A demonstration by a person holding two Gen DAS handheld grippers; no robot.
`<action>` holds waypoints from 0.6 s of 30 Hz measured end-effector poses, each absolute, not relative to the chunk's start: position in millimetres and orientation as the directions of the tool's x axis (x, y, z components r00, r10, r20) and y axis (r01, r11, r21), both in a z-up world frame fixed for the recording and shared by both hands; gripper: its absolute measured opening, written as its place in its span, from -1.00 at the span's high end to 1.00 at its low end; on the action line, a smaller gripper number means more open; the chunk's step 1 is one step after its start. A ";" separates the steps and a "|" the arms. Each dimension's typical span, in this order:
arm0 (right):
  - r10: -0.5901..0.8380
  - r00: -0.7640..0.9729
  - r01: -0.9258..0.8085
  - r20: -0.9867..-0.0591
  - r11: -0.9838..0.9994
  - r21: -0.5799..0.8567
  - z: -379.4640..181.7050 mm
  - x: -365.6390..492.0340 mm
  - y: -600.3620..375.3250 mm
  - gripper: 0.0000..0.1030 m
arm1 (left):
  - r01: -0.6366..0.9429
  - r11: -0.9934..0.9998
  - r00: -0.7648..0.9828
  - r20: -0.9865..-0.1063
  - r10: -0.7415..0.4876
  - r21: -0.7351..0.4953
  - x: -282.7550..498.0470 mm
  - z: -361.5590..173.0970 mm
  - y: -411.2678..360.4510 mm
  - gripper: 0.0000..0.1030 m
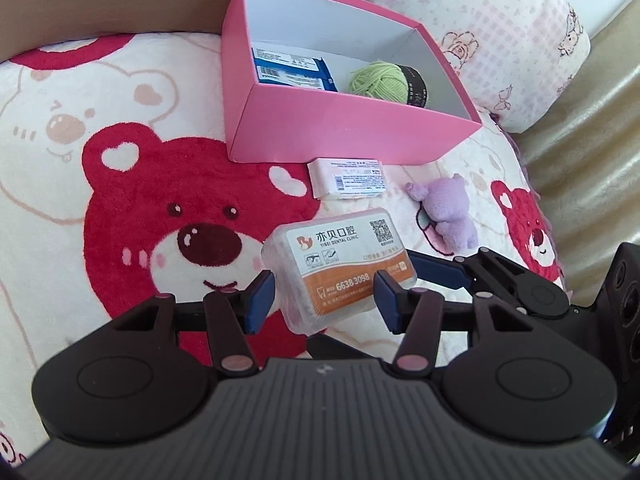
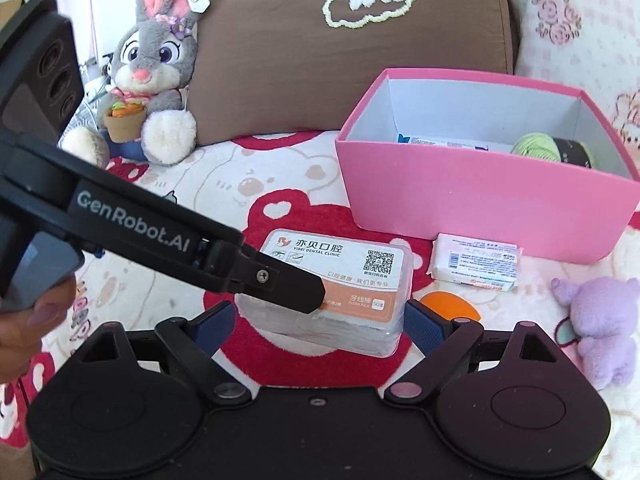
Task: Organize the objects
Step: 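Lift the floss box with the left gripper and carry it over the pink box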
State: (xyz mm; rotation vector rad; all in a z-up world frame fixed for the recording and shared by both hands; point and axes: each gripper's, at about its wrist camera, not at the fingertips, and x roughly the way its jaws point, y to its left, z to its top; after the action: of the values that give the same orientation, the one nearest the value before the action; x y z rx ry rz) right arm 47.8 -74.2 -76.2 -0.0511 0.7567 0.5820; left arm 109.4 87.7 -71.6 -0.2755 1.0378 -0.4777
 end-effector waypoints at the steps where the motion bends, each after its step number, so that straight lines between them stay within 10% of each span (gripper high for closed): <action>1: 0.472 0.583 -0.514 -0.661 0.844 0.150 -74.8 46.8 -73.7 -0.78 | 0.249 0.865 0.420 -0.756 -0.502 -0.435 107.6 -70.3 86.7 0.00; 18: 0.440 0.635 -0.479 -0.635 0.869 0.124 -48.2 31.3 -82.9 -0.76 | 0.311 0.883 0.467 -0.753 -0.463 -0.351 90.8 -34.0 62.4 -0.02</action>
State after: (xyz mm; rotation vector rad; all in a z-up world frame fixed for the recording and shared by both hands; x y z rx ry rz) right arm 31.3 -82.9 -48.2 -0.0575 0.7100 0.5255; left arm 90.8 62.4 -34.0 -0.1732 0.9762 -0.4776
